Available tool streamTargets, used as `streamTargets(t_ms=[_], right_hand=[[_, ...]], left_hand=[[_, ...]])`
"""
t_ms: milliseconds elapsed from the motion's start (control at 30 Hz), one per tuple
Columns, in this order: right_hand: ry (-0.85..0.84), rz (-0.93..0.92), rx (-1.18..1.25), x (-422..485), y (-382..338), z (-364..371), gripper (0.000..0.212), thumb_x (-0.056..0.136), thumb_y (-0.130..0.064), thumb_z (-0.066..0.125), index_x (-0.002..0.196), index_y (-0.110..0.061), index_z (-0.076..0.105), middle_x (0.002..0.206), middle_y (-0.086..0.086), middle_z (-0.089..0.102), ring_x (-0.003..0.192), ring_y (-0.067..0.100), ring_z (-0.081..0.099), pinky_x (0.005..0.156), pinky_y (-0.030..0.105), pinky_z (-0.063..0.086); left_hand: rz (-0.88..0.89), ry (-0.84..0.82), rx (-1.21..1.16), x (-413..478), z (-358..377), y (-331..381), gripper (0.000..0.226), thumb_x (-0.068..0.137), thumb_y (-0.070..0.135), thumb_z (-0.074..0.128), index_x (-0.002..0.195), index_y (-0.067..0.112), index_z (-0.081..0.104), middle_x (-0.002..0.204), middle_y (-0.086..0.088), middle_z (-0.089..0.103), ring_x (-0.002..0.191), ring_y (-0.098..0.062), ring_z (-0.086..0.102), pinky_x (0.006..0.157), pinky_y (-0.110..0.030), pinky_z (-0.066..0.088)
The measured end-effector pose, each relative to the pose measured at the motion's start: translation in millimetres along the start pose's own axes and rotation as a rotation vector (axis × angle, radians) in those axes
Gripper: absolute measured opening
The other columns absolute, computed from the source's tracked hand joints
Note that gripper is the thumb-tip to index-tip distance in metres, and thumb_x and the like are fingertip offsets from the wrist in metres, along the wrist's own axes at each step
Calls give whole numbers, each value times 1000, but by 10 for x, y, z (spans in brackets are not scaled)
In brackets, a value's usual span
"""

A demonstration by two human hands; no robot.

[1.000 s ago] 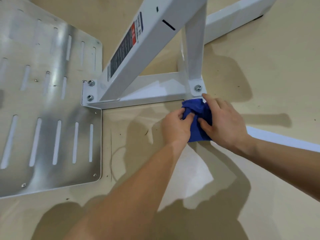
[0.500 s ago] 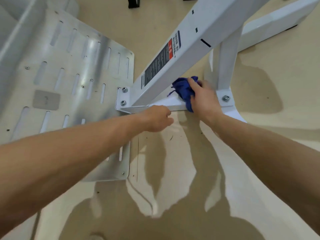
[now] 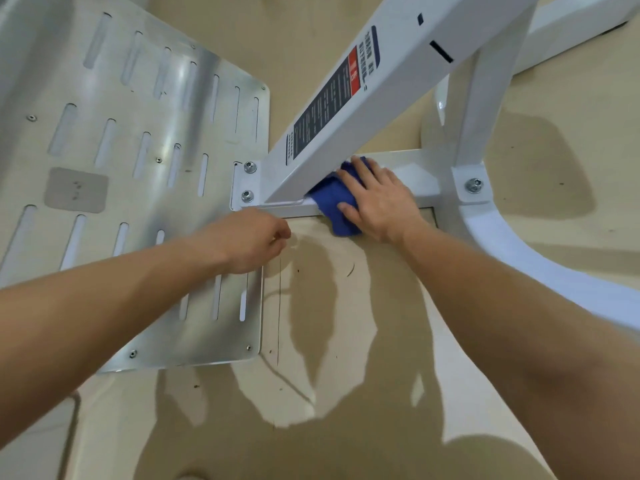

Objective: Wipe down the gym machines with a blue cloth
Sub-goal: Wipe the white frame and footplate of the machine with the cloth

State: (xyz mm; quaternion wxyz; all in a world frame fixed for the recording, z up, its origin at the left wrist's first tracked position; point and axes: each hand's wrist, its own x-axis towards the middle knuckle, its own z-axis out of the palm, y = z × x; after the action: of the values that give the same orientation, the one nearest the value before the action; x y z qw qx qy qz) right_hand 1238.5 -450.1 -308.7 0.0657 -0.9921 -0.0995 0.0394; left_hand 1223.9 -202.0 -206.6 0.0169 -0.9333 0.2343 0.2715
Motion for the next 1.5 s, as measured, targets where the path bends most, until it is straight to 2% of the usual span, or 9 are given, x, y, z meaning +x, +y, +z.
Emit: streamTargets(t_ms=[267, 467, 567, 667, 867, 1000, 1167, 1333, 1500], right_hand=[[19, 515, 22, -132, 124, 14, 63, 99, -28, 27, 155, -4, 15, 161, 26, 12, 147, 44, 12, 121, 52, 10], [-51, 302, 99, -99, -171, 4, 76, 95, -68, 24, 158, -31, 1, 164, 18, -9, 149, 44, -8, 118, 56, -5], [-72, 151, -4, 28, -81, 7, 71, 93, -72, 24, 154, -47, -2, 165, 14, -9, 149, 44, -5, 119, 58, 1], [-59, 106, -19, 36, 105, -17, 70, 95, -70, 21, 156, -42, 1, 166, 9, -5, 152, 35, -4, 123, 50, 2], [67, 441, 99, -157, 267, 32, 56, 103, -41, 23, 156, -25, 22, 165, 8, 13, 150, 31, 12, 122, 44, 12], [318, 324, 264, -433, -111, 128, 40, 102, -31, 40, 135, -18, 58, 151, 5, 47, 141, 30, 37, 113, 40, 34], [188, 239, 725, -640, -648, 32, 37, 96, -25, 57, 132, -30, 62, 132, -7, 63, 114, 18, 60, 84, 23, 41], [-2, 284, 1102, -538, -1013, -128, 65, 89, -14, 63, 145, -30, 37, 109, -10, 64, 96, 13, 63, 78, 23, 44], [-87, 274, 1203, -459, -998, -51, 53, 83, -12, 71, 128, -25, 46, 120, -8, 63, 92, 8, 65, 71, 17, 52]], left_hand=[[93, -4, 48, 53, 154, -41, 31, 99, 35, 45, 125, 30, 60, 123, 11, 63, 110, -13, 58, 91, -31, 47], [69, -29, -28, 86, 238, -92, 30, 98, 36, 46, 122, 30, 62, 120, 11, 66, 107, -11, 60, 91, -31, 48], [80, -42, 6, 112, 267, -40, 31, 99, 34, 46, 124, 27, 62, 122, 9, 65, 110, -15, 59, 91, -29, 46], [119, -64, 65, 115, 327, 38, 30, 99, 34, 45, 123, 26, 61, 123, 7, 62, 112, -18, 57, 93, -32, 46], [123, -81, 111, 88, 422, 53, 30, 98, 37, 40, 120, 31, 59, 125, 11, 60, 113, -19, 58, 93, -37, 49], [18, 32, -30, 79, 451, 61, 35, 99, 44, 39, 128, 30, 53, 124, 11, 61, 113, -20, 59, 93, -37, 49], [-49, 154, -218, 37, 468, 132, 61, 95, 63, 41, 146, 32, 26, 112, 13, 68, 100, -21, 64, 86, -38, 50], [-112, 207, -632, 12, 535, 35, 22, 89, 44, 66, 103, 26, 64, 83, 9, 72, 57, -10, 65, 61, -26, 49], [-259, 266, -581, 29, 517, -187, 26, 86, 42, 64, 71, 21, 68, 60, 6, 68, 59, -14, 65, 64, -36, 54]])
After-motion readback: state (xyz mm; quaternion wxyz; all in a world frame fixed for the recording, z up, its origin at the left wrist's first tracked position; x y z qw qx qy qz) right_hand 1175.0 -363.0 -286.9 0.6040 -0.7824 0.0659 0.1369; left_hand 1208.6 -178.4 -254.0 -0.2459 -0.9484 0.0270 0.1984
